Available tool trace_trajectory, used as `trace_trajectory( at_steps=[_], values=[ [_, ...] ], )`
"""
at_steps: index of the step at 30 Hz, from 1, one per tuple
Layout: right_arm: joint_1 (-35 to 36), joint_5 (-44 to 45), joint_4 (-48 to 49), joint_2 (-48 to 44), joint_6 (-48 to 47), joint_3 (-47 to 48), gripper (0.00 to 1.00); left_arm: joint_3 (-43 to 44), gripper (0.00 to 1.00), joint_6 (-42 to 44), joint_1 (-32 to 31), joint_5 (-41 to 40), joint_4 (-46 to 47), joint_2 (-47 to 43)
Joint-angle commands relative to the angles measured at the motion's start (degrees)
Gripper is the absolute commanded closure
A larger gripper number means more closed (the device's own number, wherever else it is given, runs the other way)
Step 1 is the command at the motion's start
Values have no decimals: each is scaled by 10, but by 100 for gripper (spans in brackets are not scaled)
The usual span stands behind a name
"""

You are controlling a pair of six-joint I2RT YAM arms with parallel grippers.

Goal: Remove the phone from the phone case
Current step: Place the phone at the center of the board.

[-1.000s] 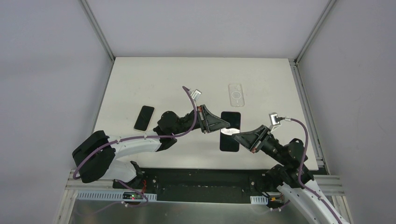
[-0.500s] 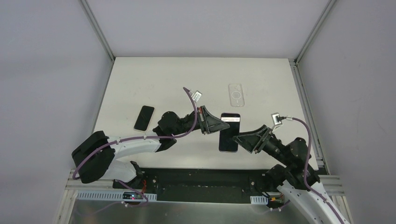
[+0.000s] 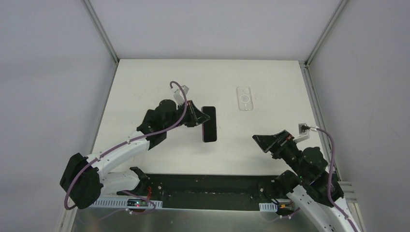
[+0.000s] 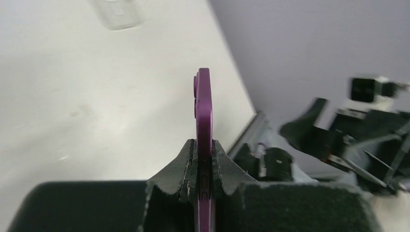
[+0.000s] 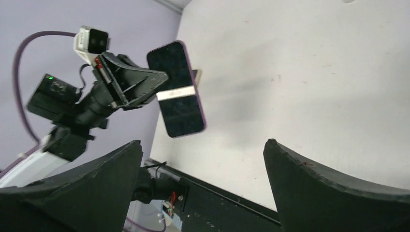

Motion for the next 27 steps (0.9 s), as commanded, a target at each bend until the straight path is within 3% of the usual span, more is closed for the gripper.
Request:
trace_trajectory(
  at_steps=[1, 4, 9, 15, 27],
  values=[
    [1, 83, -37, 9, -8, -11, 0, 106, 100, 107, 46, -73, -272, -5],
    [1, 84, -40, 38, -21, -10, 0, 172, 100, 156, 71, -86, -352, 28],
    [1, 91, -28, 68, -14, -22, 1, 245, 100, 179, 105, -67, -354, 96],
    [2, 76, -49, 114, -7, -27, 3, 337, 100, 156, 160, 23, -354, 258],
    [2, 47, 12, 170, -29, -57, 3, 494, 100, 151, 208, 136, -314, 464]
  ],
)
